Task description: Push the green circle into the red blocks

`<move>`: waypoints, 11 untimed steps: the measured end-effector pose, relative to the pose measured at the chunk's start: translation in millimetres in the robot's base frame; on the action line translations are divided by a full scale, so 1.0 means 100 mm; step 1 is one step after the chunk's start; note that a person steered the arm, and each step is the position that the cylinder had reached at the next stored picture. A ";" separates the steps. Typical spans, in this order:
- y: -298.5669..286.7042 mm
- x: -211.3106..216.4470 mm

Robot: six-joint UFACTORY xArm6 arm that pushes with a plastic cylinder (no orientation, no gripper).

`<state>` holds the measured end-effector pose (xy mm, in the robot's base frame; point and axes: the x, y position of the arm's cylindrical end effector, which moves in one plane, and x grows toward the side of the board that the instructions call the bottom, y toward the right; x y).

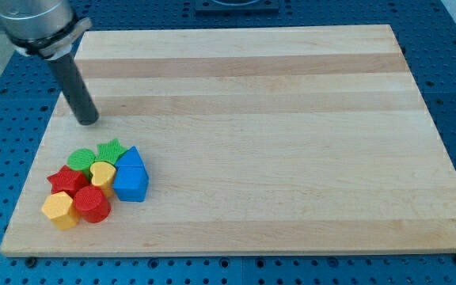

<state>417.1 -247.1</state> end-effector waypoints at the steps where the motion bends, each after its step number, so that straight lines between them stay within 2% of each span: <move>1: -0.03 0.01; 2: -0.17 0.07; 7: -0.18 0.41; 11: 0.12 0.56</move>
<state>473.2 -235.5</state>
